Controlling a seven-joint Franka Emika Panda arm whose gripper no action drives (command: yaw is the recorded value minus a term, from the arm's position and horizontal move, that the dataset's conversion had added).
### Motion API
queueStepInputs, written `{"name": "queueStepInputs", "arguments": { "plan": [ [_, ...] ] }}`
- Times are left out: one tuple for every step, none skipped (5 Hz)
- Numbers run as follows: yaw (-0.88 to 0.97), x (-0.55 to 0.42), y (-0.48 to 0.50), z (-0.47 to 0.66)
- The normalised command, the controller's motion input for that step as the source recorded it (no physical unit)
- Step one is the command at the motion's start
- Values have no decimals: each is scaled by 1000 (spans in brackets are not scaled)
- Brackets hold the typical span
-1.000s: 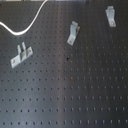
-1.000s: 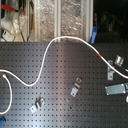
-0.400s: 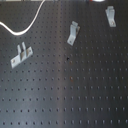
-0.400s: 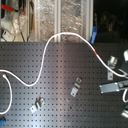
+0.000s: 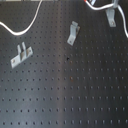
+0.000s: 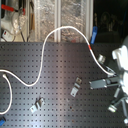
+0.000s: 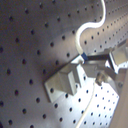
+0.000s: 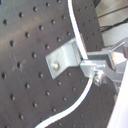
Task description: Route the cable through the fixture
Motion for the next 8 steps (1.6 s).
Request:
{"name": "queueStepInputs", "arguments": {
  "plan": [
    [157, -407, -206, 464],
    [31, -137, -63, 155],
    [-77, 30, -102, 183],
    [-300, 88, -303, 168],
    [-428, 149, -264, 106],
    [-328, 94, -182, 81],
    [0, 1, 1, 29],
    [29, -24, 46, 94]
  ]
}}
